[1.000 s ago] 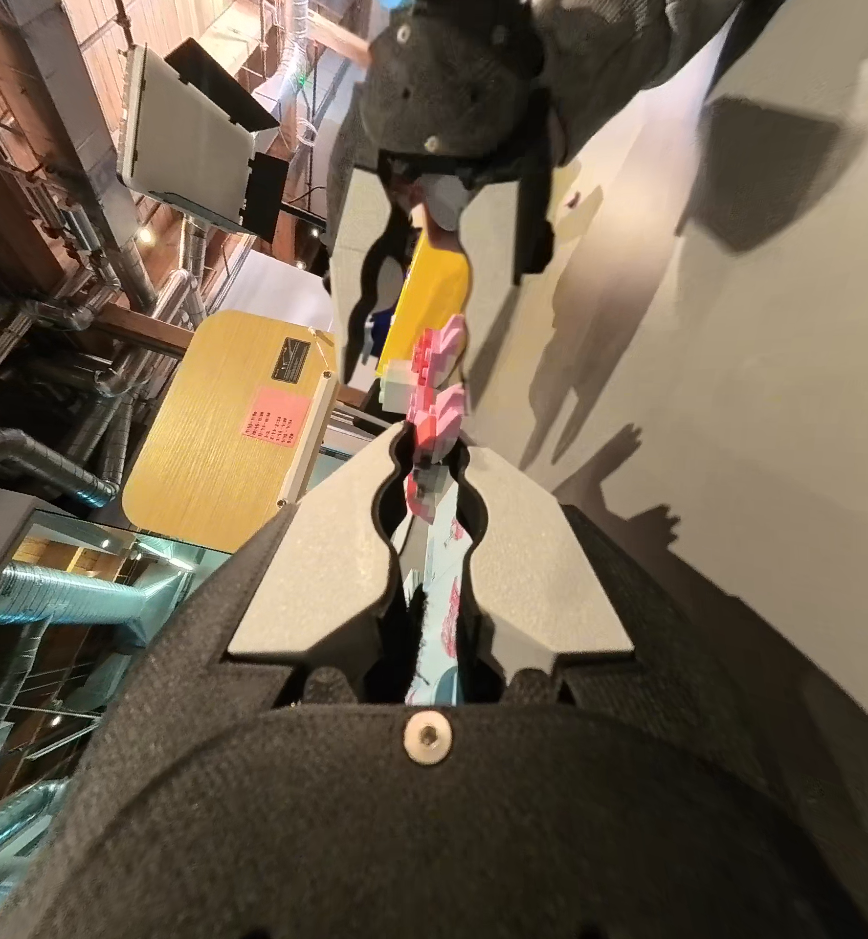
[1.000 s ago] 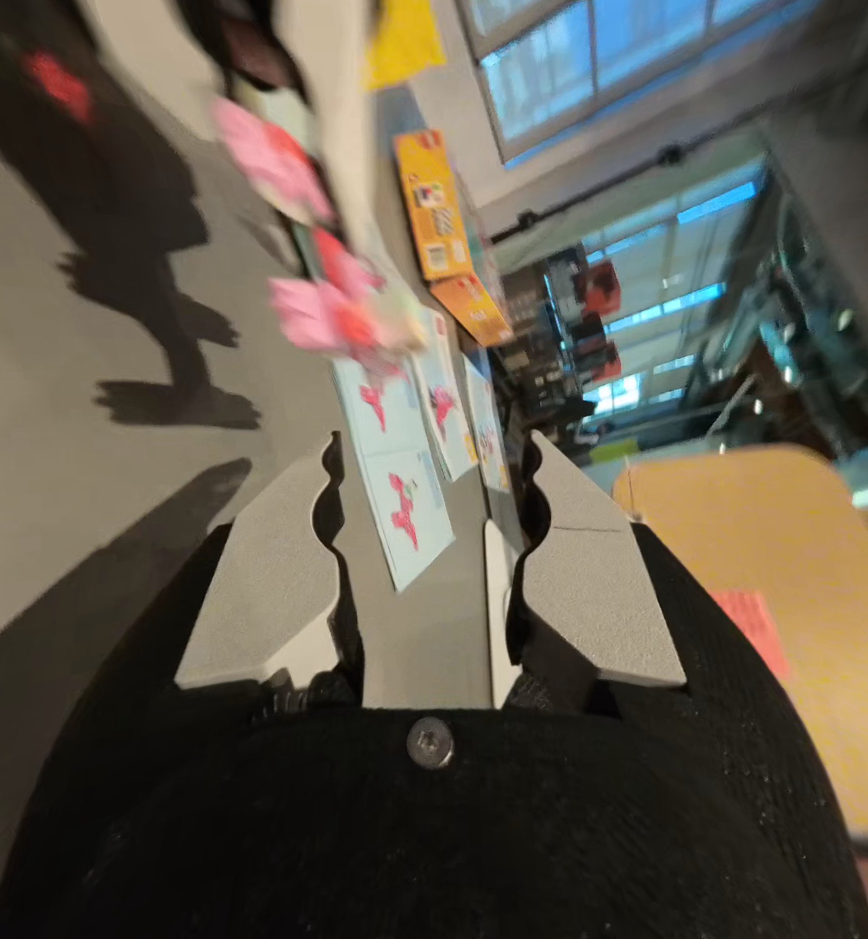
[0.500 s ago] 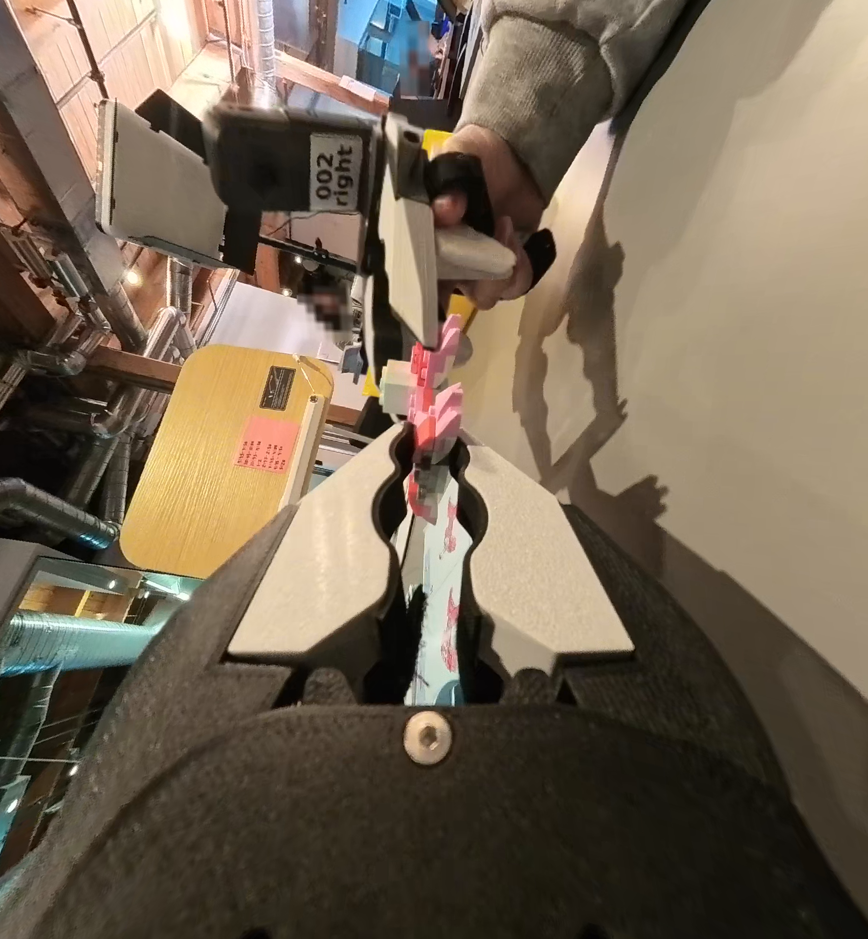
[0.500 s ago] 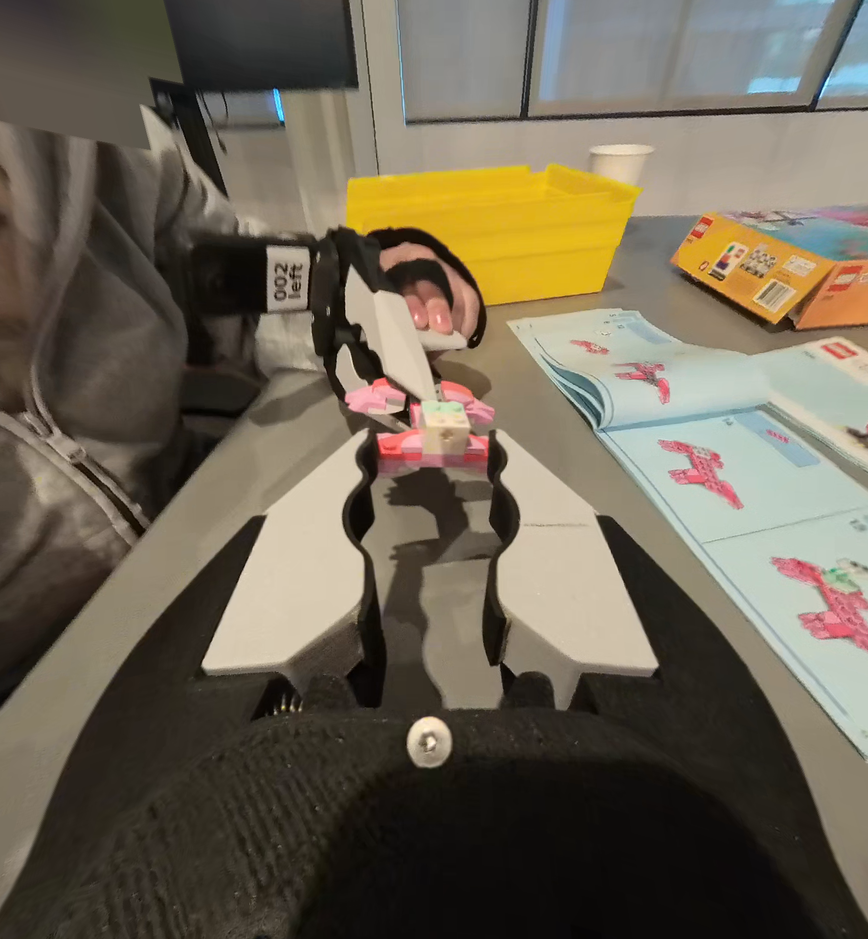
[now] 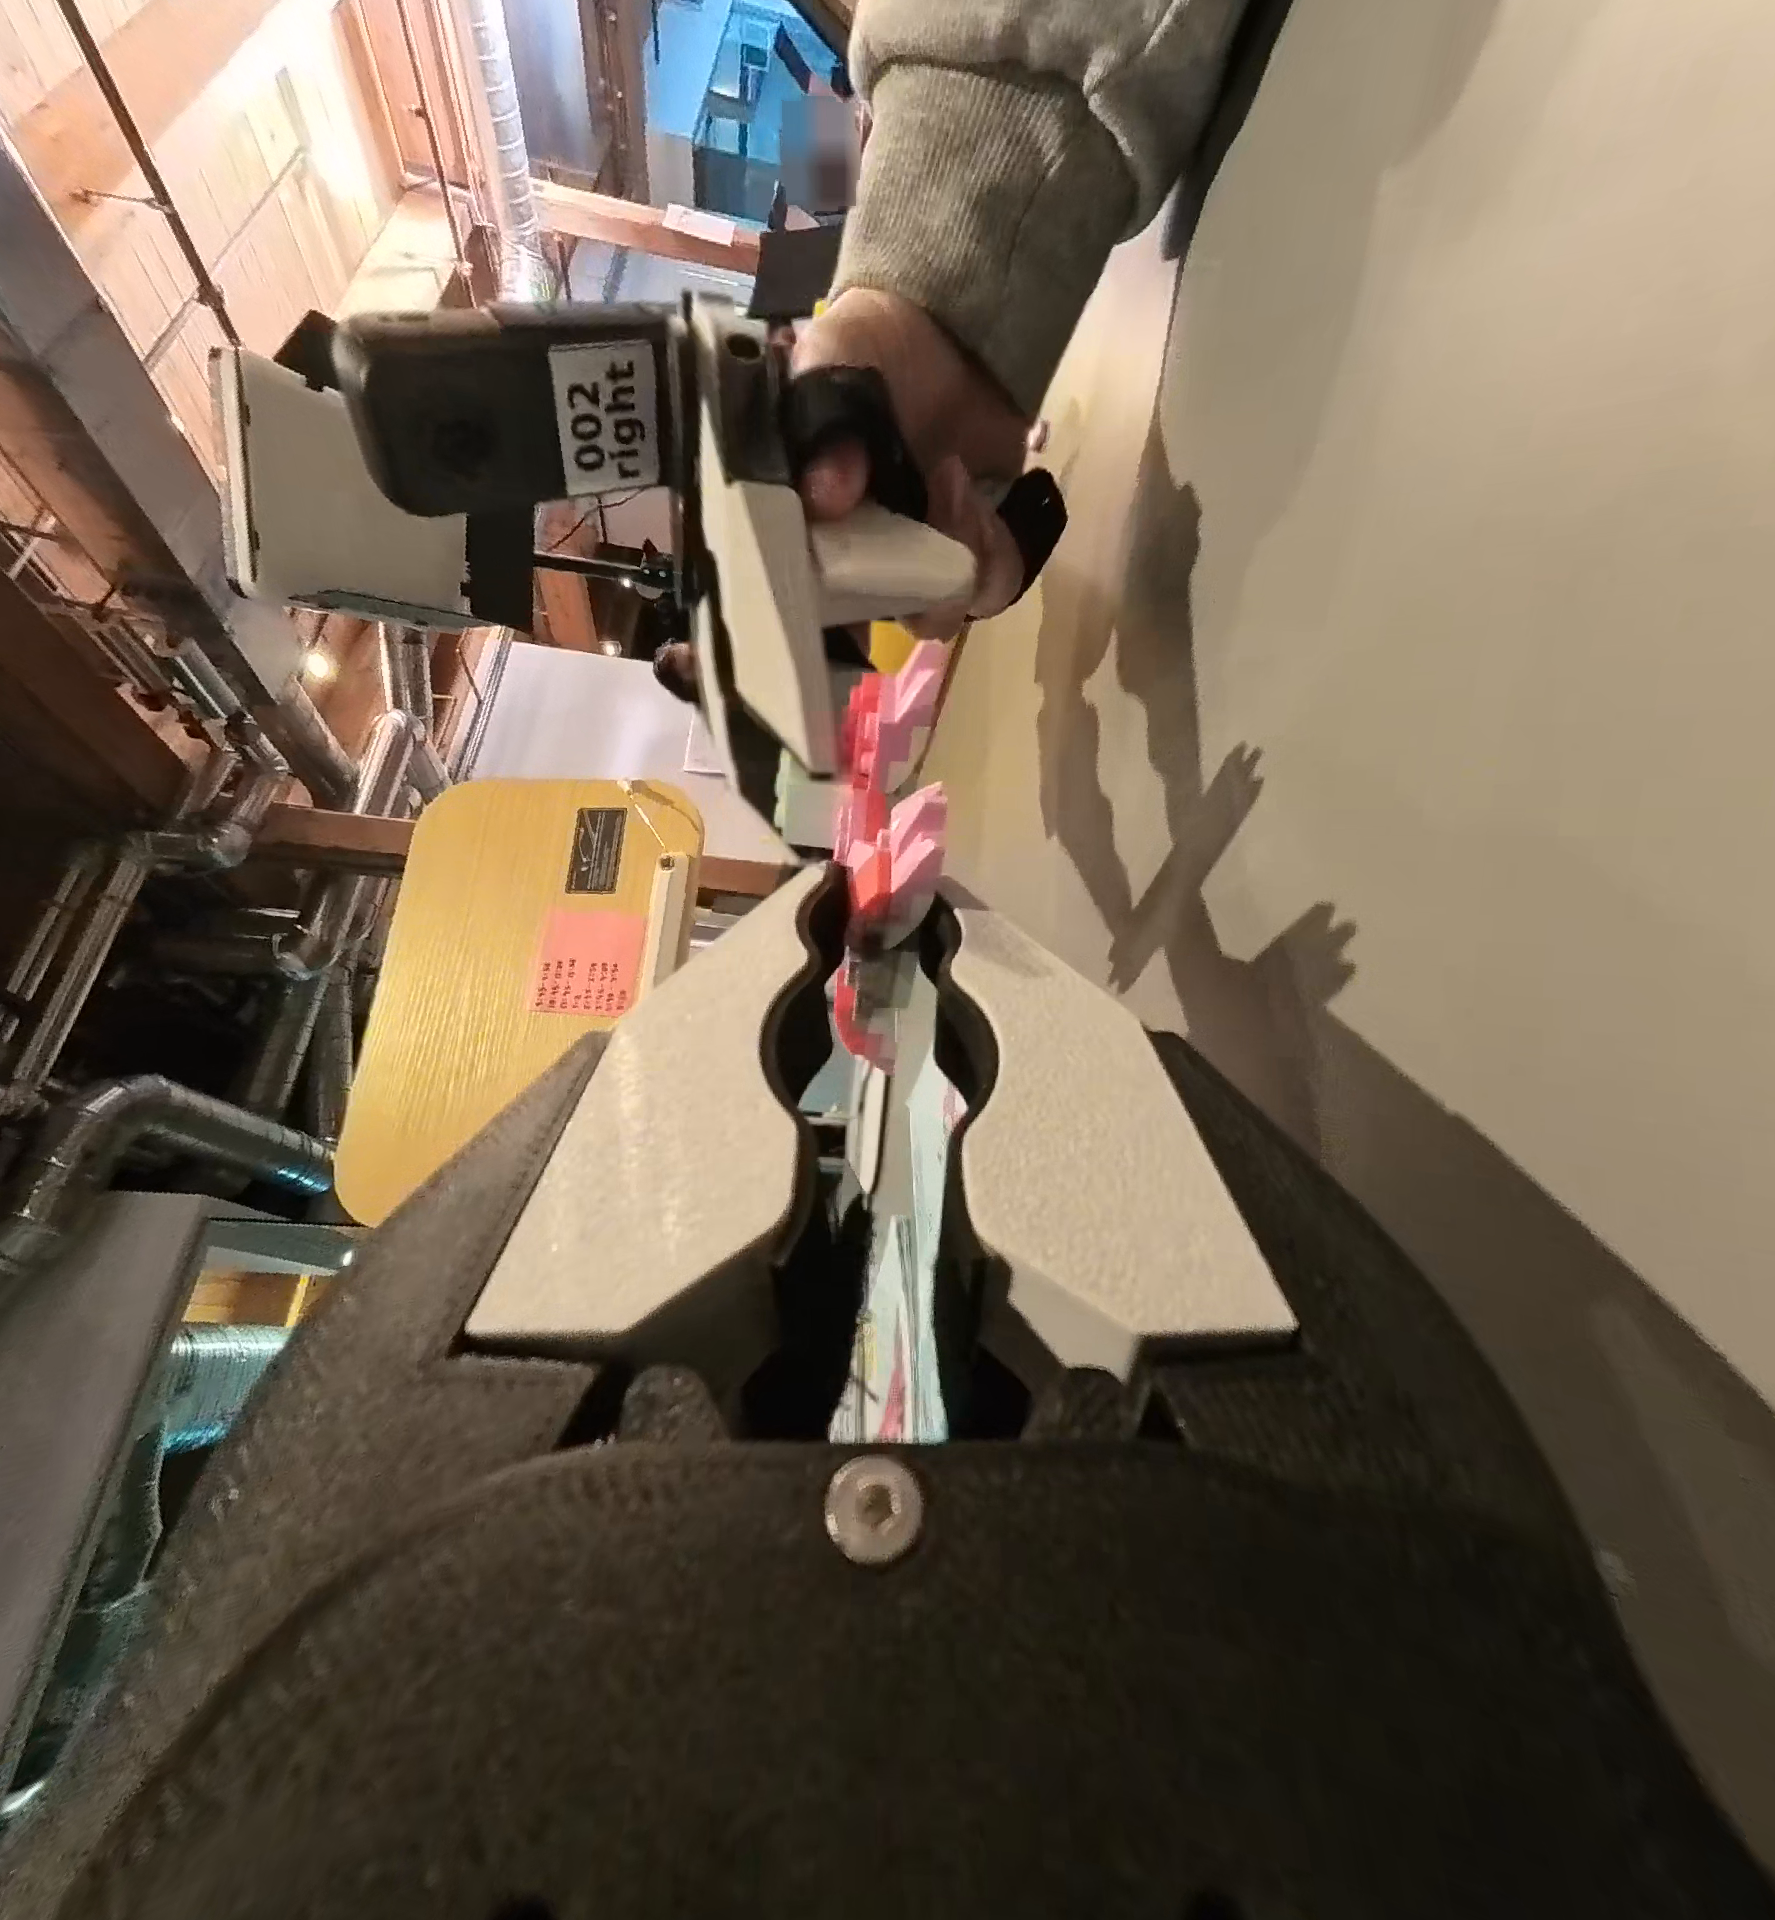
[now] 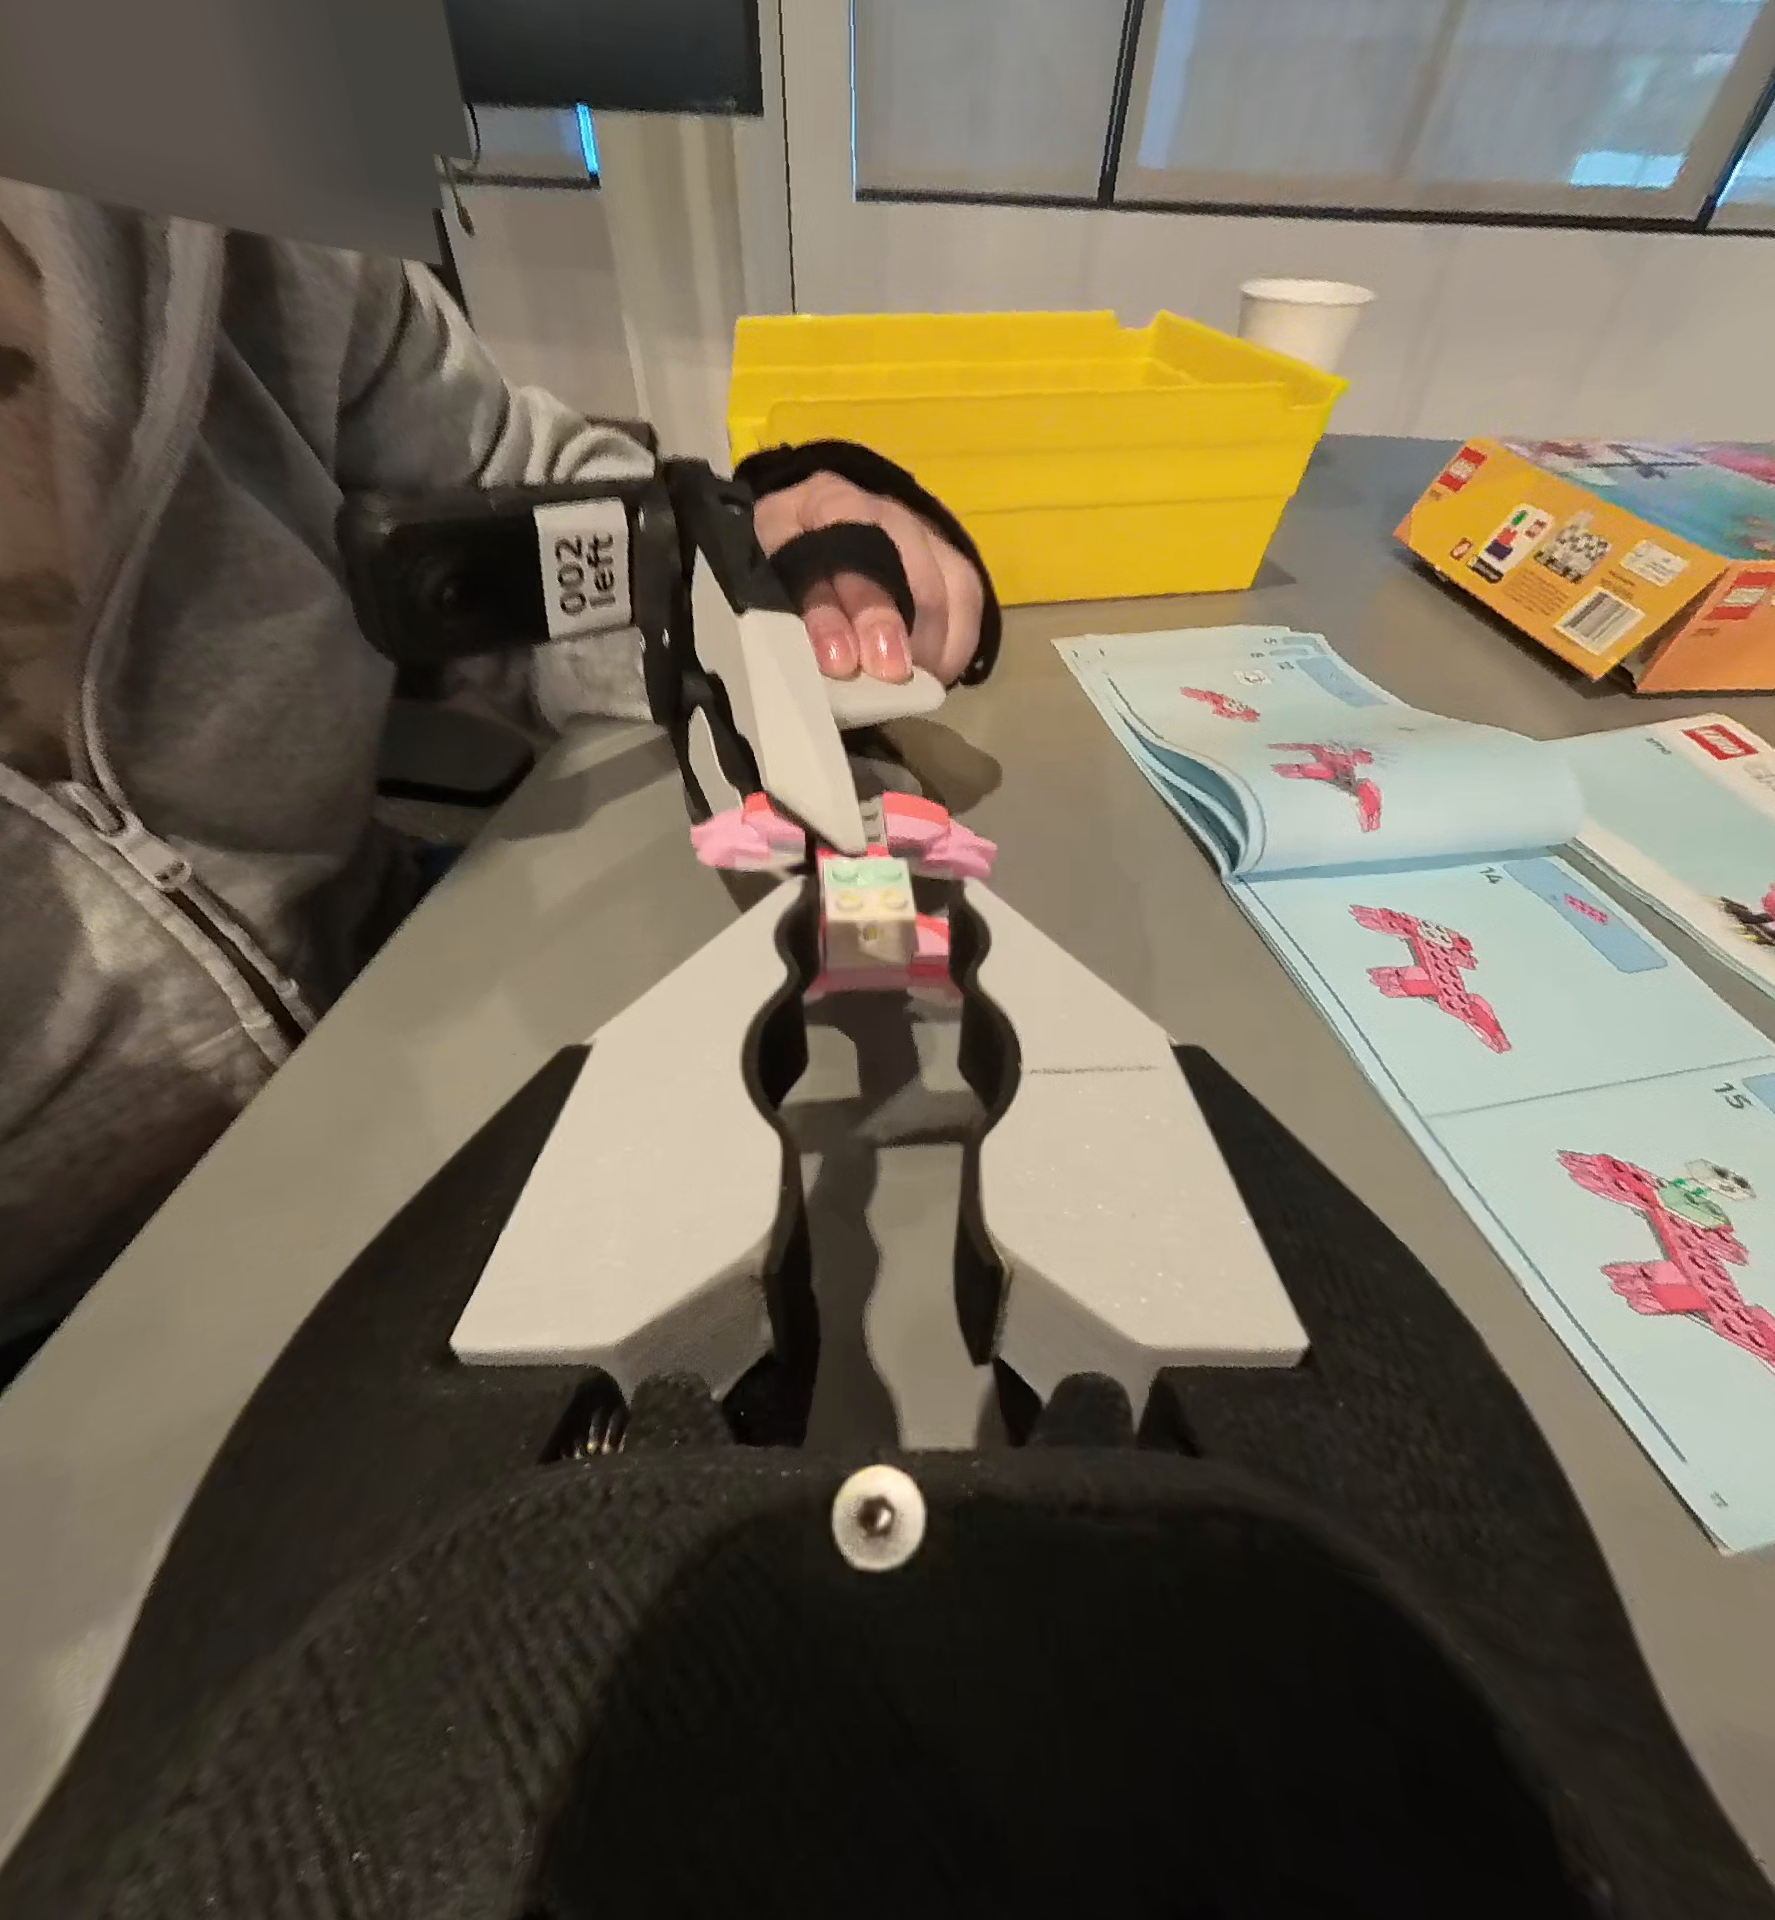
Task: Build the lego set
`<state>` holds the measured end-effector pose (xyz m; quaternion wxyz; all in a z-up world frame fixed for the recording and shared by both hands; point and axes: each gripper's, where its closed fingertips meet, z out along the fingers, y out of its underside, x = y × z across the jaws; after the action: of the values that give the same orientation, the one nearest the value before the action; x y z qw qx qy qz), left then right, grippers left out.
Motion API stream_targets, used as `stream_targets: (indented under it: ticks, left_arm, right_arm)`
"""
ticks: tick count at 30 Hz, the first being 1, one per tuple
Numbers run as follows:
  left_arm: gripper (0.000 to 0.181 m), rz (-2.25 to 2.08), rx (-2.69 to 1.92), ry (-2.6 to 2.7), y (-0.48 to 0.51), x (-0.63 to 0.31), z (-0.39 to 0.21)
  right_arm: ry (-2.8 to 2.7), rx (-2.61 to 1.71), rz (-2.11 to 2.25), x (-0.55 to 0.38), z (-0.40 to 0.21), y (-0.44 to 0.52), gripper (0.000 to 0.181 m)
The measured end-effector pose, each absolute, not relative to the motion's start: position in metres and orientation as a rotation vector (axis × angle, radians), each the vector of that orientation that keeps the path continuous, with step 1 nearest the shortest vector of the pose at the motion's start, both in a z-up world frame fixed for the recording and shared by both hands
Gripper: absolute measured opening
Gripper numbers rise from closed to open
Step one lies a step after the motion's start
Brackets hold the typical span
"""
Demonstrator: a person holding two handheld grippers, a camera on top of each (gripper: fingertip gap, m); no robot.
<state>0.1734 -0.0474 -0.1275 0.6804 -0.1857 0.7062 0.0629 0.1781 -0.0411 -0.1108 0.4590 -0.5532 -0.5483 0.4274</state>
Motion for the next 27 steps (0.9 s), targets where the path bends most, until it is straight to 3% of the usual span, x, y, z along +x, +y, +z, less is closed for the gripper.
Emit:
stream_targets:
  ticks: [7, 13, 24, 27]
  left_arm:
    - [0.015, 0.123, -0.479, 1.623, -0.041, 0.175, -0.137]
    - [0.036, -0.045, -0.696, 1.6, -0.026, 0.17, -0.137]
    - [0.029, -0.116, -0.95, 1.386, 0.012, 0.153, -0.116]
    - [0.025, -0.135, -0.963, 1.385, 0.012, 0.153, -0.116]
  right_arm:
    - [-1.424, -1.385, 0.986, 0.184, -0.121, -0.041, 0.015]
    - [-1.412, -1.568, 0.801, 0.225, -0.145, -0.013, 0.015]
    - [-1.456, -1.713, 0.745, 0.253, -0.171, -0.008, 0.015]
    - [-1.369, -1.703, 0.768, 0.256, -0.157, -0.003, 0.03]
